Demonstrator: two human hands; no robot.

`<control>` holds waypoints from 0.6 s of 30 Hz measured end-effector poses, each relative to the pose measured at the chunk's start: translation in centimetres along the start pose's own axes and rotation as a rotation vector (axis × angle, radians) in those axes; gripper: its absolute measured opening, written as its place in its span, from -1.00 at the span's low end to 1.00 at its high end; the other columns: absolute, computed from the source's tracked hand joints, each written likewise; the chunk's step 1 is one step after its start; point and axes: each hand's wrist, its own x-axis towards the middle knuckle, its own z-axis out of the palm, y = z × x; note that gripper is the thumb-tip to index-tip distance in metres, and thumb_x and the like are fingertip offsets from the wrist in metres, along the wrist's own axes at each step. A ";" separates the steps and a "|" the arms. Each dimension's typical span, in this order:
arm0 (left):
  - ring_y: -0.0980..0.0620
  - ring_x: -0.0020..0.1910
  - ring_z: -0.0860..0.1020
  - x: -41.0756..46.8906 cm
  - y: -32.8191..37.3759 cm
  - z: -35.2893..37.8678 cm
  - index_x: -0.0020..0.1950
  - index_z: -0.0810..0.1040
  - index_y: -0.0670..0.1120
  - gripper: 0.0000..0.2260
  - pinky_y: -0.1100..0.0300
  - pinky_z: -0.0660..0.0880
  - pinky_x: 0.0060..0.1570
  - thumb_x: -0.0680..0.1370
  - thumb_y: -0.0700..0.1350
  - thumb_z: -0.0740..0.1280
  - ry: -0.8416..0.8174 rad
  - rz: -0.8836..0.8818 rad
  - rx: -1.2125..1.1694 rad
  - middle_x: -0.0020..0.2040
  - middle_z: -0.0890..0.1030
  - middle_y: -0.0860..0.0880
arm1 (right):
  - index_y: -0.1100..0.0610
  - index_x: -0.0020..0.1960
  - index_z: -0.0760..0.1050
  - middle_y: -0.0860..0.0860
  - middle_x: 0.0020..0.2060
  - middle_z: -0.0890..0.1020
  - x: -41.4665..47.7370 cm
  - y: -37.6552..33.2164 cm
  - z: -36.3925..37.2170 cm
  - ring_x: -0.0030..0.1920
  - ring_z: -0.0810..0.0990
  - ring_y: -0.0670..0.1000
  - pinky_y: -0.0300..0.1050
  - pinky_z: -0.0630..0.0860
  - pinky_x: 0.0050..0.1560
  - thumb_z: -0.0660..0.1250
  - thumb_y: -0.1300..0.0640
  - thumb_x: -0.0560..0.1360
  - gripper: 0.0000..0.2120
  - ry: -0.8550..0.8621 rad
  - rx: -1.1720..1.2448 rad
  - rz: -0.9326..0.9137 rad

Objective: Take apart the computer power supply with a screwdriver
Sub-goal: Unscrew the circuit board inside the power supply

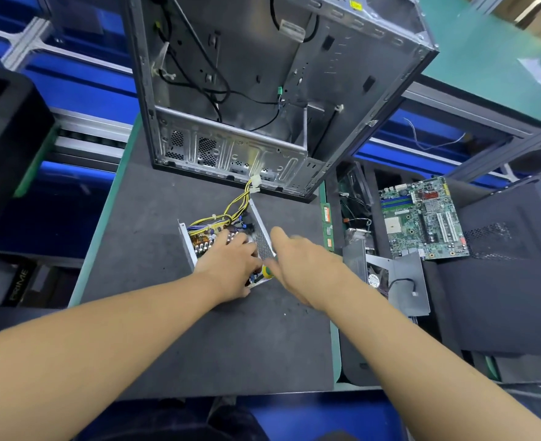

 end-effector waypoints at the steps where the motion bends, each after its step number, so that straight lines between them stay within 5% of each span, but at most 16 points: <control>1: -0.09 0.37 0.28 0.0 0.0 0.0 0.34 0.46 0.10 -0.56 -0.14 0.16 0.37 0.50 0.22 0.28 0.001 -0.001 0.000 0.29 0.45 0.02 | 0.09 0.05 0.20 0.08 -0.11 0.36 -0.2 0.0 -0.3 -0.17 0.42 0.20 0.00 0.35 -0.26 0.15 0.03 0.65 -0.83 -0.037 -0.011 -0.042; 4: -0.09 0.35 0.29 0.0 0.1 -0.1 0.31 0.47 0.13 -0.61 -0.13 0.16 0.34 0.52 0.21 0.26 0.014 0.011 -0.007 0.28 0.45 0.01 | 0.05 0.14 0.30 0.06 0.02 0.29 -0.3 0.5 -1.1 0.00 0.34 0.13 0.12 0.47 -0.03 0.19 0.16 0.60 -0.86 -0.159 0.022 -0.061; 7: -0.08 0.34 0.30 -0.2 0.1 -0.3 0.29 0.49 0.14 -0.64 -0.12 0.16 0.34 0.52 0.19 0.27 0.026 0.012 -0.029 0.28 0.45 0.04 | 0.08 0.19 0.29 0.08 0.07 0.33 -0.5 0.2 -1.1 0.07 0.39 0.18 0.15 0.47 0.08 0.19 0.08 0.61 -0.81 -0.136 0.074 -0.014; 9: -0.07 0.33 0.31 -0.2 0.1 -0.4 0.26 0.50 0.15 -0.67 -0.10 0.17 0.33 0.51 0.17 0.29 0.029 0.006 -0.050 0.26 0.47 0.05 | 0.11 0.15 0.20 0.13 0.02 0.39 -0.7 -0.2 -0.9 -0.01 0.49 0.22 0.09 0.48 -0.03 0.13 -0.05 0.64 -0.75 -0.055 0.033 0.050; 13: -0.07 0.31 0.32 0.0 0.1 -0.5 0.23 0.53 0.12 -0.67 -0.10 0.18 0.29 0.52 0.19 0.26 0.025 0.009 -0.029 0.29 0.46 0.07 | 0.08 -0.10 0.10 0.09 -0.21 0.43 -0.1 -0.3 -1.0 -0.25 0.47 0.19 -0.03 0.31 -0.37 0.13 0.08 0.66 -0.75 -0.016 -0.114 0.072; 18: -0.08 0.27 0.35 0.1 0.3 -0.4 0.19 0.56 0.08 -0.67 -0.12 0.20 0.24 0.52 0.20 0.24 0.026 0.006 0.003 0.19 0.47 0.02 | 0.10 0.16 0.26 0.06 0.07 0.30 0.5 0.1 -1.7 0.06 0.32 0.13 -0.02 0.31 -0.12 0.19 0.26 0.52 -0.75 -0.127 0.070 -0.033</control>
